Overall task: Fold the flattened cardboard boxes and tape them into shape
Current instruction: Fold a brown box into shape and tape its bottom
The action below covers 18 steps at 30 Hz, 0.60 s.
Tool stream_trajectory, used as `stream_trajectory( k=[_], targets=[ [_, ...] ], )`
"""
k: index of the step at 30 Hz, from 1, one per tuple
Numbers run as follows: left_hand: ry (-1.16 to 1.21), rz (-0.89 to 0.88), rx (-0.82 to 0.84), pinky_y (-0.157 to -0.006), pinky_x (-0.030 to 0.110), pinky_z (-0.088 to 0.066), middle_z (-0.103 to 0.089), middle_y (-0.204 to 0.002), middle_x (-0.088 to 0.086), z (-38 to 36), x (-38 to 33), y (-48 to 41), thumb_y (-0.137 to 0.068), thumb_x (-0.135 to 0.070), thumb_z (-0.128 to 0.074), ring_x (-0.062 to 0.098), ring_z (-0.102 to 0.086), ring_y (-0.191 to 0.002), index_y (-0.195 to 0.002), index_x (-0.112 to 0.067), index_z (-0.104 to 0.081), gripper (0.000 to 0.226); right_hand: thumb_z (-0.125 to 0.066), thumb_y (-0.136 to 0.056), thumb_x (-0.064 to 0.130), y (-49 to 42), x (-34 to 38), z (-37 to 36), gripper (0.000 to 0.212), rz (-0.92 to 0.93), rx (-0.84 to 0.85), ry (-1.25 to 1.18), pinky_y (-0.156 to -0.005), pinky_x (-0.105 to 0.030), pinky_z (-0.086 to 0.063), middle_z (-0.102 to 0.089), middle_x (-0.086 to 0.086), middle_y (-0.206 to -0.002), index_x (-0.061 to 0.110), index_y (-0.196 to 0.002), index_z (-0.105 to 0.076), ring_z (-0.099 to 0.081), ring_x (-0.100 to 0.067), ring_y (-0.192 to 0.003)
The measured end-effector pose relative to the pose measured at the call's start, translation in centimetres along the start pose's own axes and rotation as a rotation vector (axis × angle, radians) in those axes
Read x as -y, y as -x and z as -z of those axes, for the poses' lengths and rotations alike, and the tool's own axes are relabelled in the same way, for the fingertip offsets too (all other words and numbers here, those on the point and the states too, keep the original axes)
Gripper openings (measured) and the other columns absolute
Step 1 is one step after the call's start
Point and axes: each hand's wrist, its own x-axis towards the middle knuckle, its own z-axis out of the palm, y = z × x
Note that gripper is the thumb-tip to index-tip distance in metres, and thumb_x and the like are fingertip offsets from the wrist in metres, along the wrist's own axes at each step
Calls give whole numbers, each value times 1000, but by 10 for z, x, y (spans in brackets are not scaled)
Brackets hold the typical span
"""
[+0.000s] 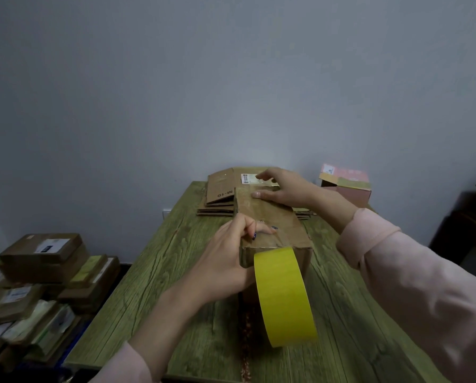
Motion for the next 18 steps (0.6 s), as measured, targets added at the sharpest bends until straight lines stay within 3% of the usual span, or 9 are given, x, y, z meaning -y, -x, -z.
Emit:
stream_trajectory(
  k=[4,7,10,12,15,18],
  targets=[
    [4,-6,1,-96,22,-40,-60,-117,-23,0,0,0,-67,-44,-71,-4,-50,-115,-85,-32,-30,46,-63,-86,42,17,3,4,64,55,65,7,-101,-26,-33,-45,-7,-143,13,-139,-42,-42,-21,-129],
    [21,-4,-1,-90,10,-39,-60,-118,-19,0,1,0,-69,-40,-75,-9,-50,-114,-86,-33,-32,47,-61,-86,44,25,4,4,65,85,70,43,-107,-31,-29,-39,-8,-146,14,-140,-41,-34,-23,-134],
    [10,-39,5,-88,2,-35,-60,-118,-13,2,2,-1,-73,-30,-78,-14,-48,-114,-89,-28,-35,46,-61,-88,43,28,6,4,67,71,68,30,-107,-28,-26,-34,-7,-149,14,-143,-37,-31,-23,-137],
    [2,-75,13,-90,4,-37,-60,-114,-12,4,0,-2,-73,-28,-78,-14,-50,-112,-90,-28,-36,45,-61,-88,41,28,8,4,68,54,72,15,-103,-23,-27,-35,-6,-149,13,-144,-35,-33,-21,-136],
    [-45,-144,-34,-87,14,-46,-64,-107,-4,6,-5,-3,-72,-38,-70,1,-58,-104,-94,-35,-41,36,-61,-88,41,29,9,4,70,29,80,-17,-102,-22,-29,-35,-5,-150,12,-145,-34,-36,-21,-135],
    [-156,-221,-99,-76,22,-48,-64,-97,4,2,-9,-3,-79,-38,-58,6,-57,-88,-99,-15,-57,30,-62,-87,42,31,9,5,71,3,89,-43,-102,-24,-31,-37,-5,-149,13,-145,-34,-38,-22,-134]
  ],
)
